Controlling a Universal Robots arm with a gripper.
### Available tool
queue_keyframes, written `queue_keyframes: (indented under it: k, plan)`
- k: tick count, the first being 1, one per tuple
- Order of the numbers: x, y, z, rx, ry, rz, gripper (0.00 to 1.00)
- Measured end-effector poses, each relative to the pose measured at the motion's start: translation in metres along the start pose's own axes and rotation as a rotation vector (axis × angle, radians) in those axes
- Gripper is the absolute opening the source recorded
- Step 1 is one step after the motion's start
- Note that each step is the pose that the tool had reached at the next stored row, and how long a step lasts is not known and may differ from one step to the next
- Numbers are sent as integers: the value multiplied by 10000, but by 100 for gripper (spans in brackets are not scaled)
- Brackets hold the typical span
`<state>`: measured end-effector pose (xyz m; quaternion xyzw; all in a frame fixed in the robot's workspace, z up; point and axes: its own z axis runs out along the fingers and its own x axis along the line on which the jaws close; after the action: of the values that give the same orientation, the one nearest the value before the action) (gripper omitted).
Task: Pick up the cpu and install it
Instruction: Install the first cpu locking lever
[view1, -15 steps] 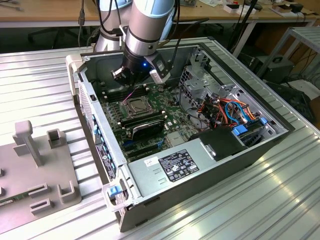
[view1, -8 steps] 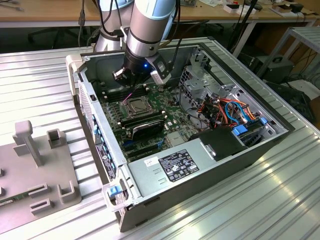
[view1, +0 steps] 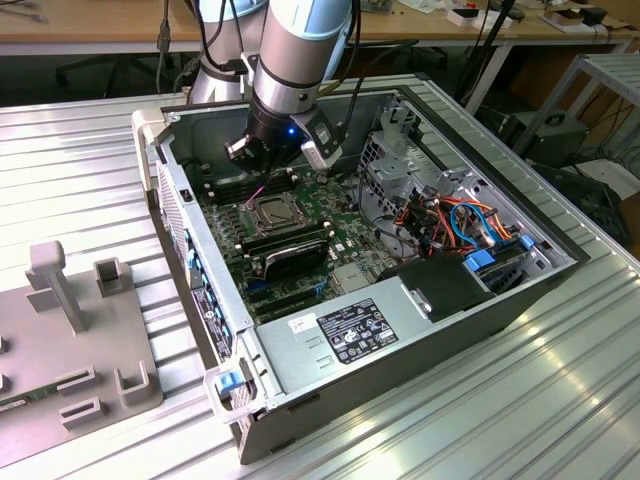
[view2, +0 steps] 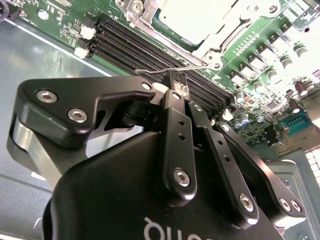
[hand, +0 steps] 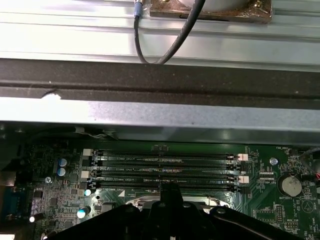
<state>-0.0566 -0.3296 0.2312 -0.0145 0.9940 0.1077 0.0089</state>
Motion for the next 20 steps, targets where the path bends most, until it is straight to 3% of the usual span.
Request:
queue_keyframes:
  k: [3,6,12,20]
  plan:
    - [0,0,-1,-8,1,0,11]
    - [0,0,0,-67,-2,0,11]
    - [-17,-2,7,-71,-2,1,11]
    - [-27,-15,66,-70,-2,1,11]
